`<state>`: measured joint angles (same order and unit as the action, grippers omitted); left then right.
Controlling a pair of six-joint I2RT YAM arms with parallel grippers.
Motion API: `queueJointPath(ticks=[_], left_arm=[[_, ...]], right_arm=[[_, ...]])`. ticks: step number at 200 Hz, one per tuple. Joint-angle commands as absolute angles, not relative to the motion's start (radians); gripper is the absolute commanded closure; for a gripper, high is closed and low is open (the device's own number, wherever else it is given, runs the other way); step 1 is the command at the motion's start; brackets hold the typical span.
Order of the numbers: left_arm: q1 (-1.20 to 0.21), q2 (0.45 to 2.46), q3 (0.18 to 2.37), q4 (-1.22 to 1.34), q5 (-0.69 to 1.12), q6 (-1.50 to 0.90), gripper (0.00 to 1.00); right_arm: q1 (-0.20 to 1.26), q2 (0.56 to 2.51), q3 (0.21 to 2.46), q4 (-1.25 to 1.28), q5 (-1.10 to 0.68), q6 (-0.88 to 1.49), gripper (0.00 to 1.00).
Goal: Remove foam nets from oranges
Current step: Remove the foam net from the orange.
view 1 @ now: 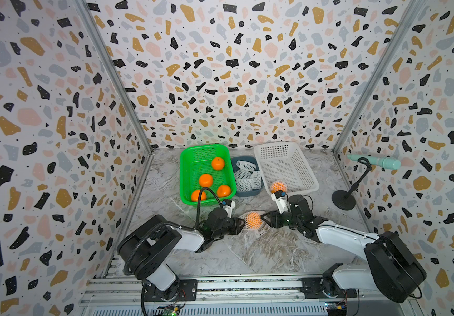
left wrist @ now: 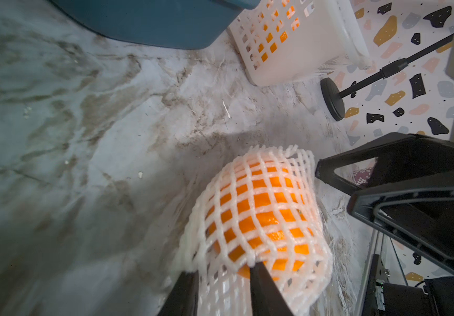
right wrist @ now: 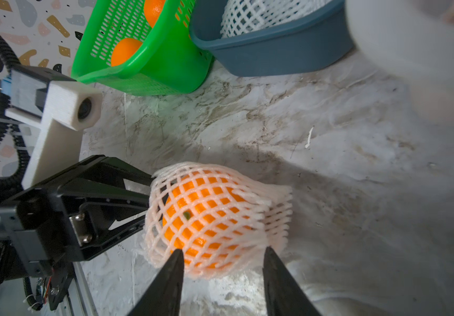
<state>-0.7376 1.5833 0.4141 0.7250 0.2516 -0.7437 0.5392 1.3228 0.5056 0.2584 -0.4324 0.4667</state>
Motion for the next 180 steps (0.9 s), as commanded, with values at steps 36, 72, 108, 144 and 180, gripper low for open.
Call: queueJointPath(ticks=[36, 72, 108, 144, 180], left_arm=[[-0.748, 1.588, 0.419, 0.797, 0.277, -0.741, 0.62], [-0.752, 1.603, 0.426, 0.81, 0.283, -0.748, 0.58], [-0.757, 1.616, 0.431, 0.827, 0.291, -0.758, 0.54], [-0.762, 1.623, 0.431, 0.858, 0.301, -0.77, 0.47], [-0.764, 1.625, 0.431, 0.864, 0.295, -0.776, 0.39]], right_arm=[[0.513, 1.349, 0.475, 0.35, -0.495, 0.483, 0.49], [0.512, 1.366, 0.465, 0.379, -0.512, 0.492, 0.48], [0.512, 1.38, 0.456, 0.406, -0.527, 0.503, 0.48], [0.512, 1.387, 0.444, 0.431, -0.541, 0.515, 0.48], [0.511, 1.393, 0.43, 0.455, -0.553, 0.53, 0.49]])
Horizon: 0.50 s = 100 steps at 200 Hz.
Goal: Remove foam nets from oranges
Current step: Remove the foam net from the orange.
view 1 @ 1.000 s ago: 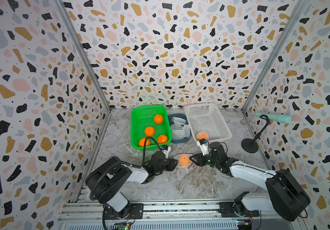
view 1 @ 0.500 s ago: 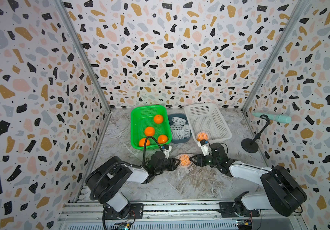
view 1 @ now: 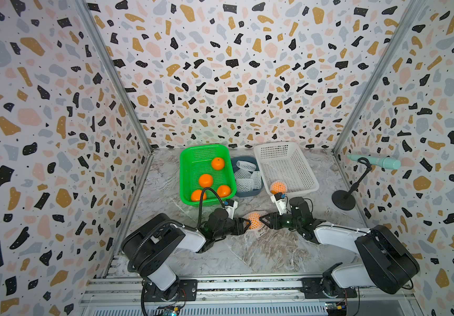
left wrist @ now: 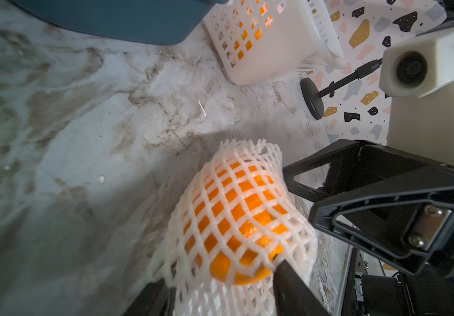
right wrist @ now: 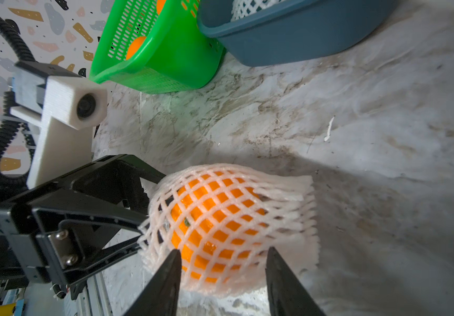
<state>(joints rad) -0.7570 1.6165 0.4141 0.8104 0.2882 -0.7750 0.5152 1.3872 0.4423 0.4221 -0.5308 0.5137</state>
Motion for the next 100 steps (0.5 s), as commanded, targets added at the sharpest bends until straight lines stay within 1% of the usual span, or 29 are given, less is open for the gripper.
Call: queueJointPath(ticks=[1, 41, 100], left_arm=[[-0.764, 1.625, 0.431, 0.865, 0.296, -0.777, 0.39], [-0.765, 1.634, 0.439, 0.861, 0.293, -0.778, 0.35], [-0.771, 1.657, 0.466, 0.869, 0.302, -0.781, 0.32]], right_arm=[[0.511, 1.393, 0.43, 0.456, -0.554, 0.531, 0.49], [0.511, 1.398, 0.42, 0.481, -0.576, 0.544, 0.49], [0.512, 1.412, 0.411, 0.515, -0.594, 0.561, 0.49]])
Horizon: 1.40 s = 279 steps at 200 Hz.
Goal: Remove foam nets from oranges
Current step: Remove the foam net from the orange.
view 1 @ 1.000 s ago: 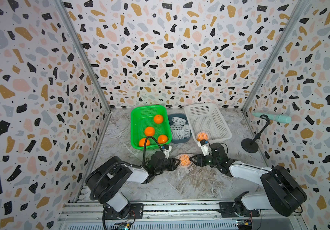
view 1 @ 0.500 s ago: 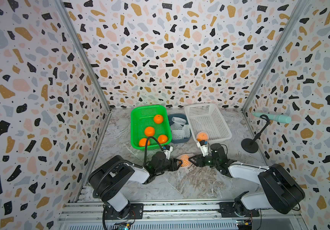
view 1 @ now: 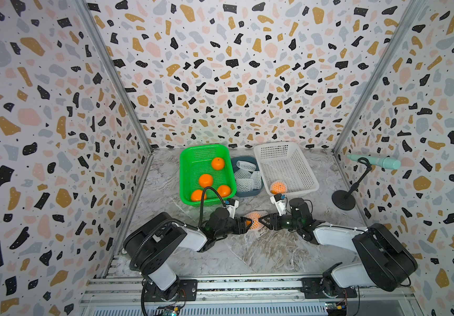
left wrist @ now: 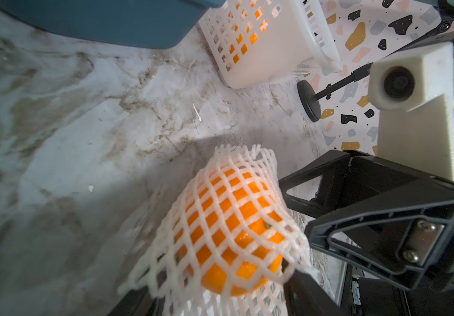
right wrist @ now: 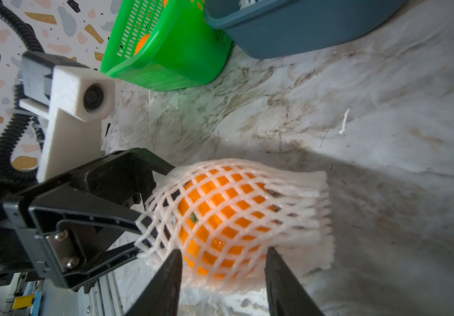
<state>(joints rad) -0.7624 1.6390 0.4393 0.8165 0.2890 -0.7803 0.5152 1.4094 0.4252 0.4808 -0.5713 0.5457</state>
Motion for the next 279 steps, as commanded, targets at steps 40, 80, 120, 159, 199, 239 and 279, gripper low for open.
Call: queueJointPath(ticks=[40, 80, 120, 159, 199, 239, 279], left_arm=[[-0.778, 1.685, 0.489, 0.859, 0.298, -0.784, 0.29], [-0.777, 1.698, 0.497, 0.841, 0.276, -0.784, 0.28], [-0.777, 1.709, 0.51, 0.831, 0.277, -0.779, 0.27], [-0.779, 1.72, 0.527, 0.831, 0.285, -0.78, 0.27], [-0.78, 1.731, 0.536, 0.83, 0.29, -0.783, 0.26], [-0.787, 1.754, 0.549, 0.836, 0.295, -0.789, 0.26], [-0.792, 1.772, 0.558, 0.853, 0.3, -0.8, 0.26]], right_arm=[[0.512, 1.413, 0.408, 0.525, -0.606, 0.567, 0.49], [0.47, 1.347, 0.39, 0.478, -0.551, 0.574, 0.41], [0.421, 1.288, 0.389, 0.415, -0.538, 0.555, 0.27], [0.38, 1.342, 0.41, 0.425, -0.584, 0.516, 0.23], [0.378, 1.404, 0.417, 0.497, -0.625, 0.511, 0.26], [0.382, 1.447, 0.396, 0.569, -0.646, 0.538, 0.28], [0.393, 1.469, 0.386, 0.605, -0.648, 0.551, 0.28]])
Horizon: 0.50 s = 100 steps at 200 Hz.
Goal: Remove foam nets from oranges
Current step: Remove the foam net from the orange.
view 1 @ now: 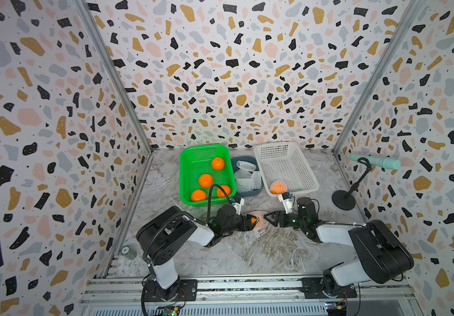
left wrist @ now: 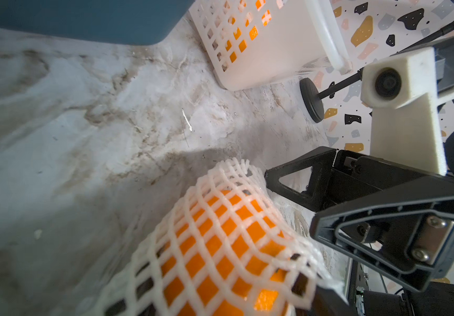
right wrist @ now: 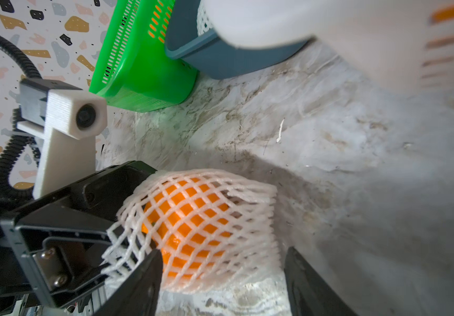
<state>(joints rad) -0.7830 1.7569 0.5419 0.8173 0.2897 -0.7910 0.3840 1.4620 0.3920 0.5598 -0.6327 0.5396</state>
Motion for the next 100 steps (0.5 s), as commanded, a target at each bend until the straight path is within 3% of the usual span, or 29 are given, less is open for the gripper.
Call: queueJointPath(ticks=[1, 100], left_arm=[[-0.79, 1.772, 0.558, 0.854, 0.299, -0.8, 0.25], [-0.793, 1.751, 0.557, 0.859, 0.311, -0.802, 0.4]], right_arm=[[0.395, 1.47, 0.386, 0.607, -0.648, 0.551, 0.28], [0.401, 1.515, 0.374, 0.644, -0.652, 0.566, 0.34]])
